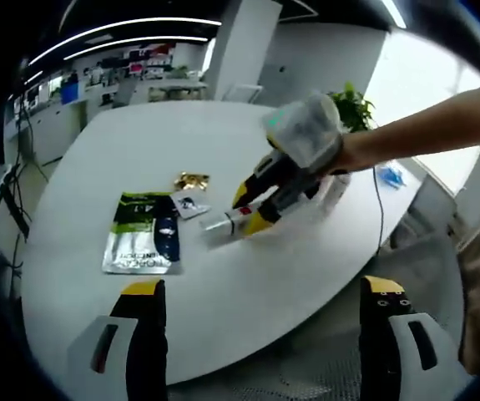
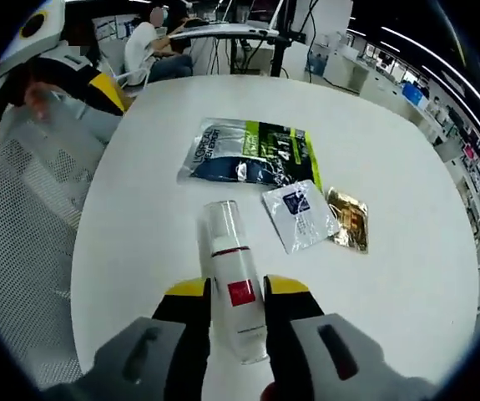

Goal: Arrange the skincare products in the storage area until every visible bottle or jar stands upright without overlapping.

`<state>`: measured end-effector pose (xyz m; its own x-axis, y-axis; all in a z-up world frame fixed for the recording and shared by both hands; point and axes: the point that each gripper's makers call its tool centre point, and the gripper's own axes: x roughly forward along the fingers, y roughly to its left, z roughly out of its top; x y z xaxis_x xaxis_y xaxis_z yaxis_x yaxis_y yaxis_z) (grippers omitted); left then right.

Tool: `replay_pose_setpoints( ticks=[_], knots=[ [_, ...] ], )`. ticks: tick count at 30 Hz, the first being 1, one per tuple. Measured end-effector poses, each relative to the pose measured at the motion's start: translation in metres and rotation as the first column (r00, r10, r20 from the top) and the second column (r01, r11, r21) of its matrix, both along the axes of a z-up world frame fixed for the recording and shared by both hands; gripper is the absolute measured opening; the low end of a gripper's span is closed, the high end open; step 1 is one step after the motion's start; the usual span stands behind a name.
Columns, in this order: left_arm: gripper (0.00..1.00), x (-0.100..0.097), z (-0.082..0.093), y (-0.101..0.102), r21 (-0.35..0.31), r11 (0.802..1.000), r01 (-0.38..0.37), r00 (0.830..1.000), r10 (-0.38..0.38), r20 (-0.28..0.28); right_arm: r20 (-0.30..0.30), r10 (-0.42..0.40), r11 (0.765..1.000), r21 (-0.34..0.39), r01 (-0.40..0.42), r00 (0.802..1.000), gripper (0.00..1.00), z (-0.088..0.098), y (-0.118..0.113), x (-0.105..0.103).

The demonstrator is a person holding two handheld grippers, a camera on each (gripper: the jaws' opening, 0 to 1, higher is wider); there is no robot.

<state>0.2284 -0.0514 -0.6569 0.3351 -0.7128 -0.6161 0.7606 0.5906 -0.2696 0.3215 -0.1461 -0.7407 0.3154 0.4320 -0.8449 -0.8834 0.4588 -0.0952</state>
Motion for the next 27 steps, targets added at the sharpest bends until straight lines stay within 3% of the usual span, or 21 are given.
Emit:
replay_pose_setpoints(
  ticks=[6, 13, 23, 27],
  knots=[
    [0.94, -0.0003, -0.0003, 0.0003, 0.001, 1.0, -0.001, 1.0, 0.001, -0.003, -0.012, 0.022, 0.999, -0.033, -0.023, 1.0, 0.22, -0.0076, -0.0017, -0.002],
    [0.94, -0.0009, -0.0011, 0.0001, 0.004, 1.0, 0.003, 1.0, -0.002, -0.006, -0.015, 0.023, 1.0, -0.012, -0.023, 1.0, 0.21, -0.0073, -0.0002, -0.0055],
    [0.94, -0.0011, -0.0009, -0.0008, -0.006, 1.0, -0.002, 1.0, 0.001, -0.019, -0.015, -0.032, 0.999, -0.016, 0.031, 0.999, 0.2, -0.0066, -0.0016, -0.0049],
    [0.94, -0.0002, -0.0008, -0.0001, -0.008, 1.0, -0.008, 1.0, 0.008, -0.024, -0.01, -0.072, 0.997, 0.024, 0.072, 0.997, 0.2, -0.0027, -0.0006, -0.0085]
  ],
)
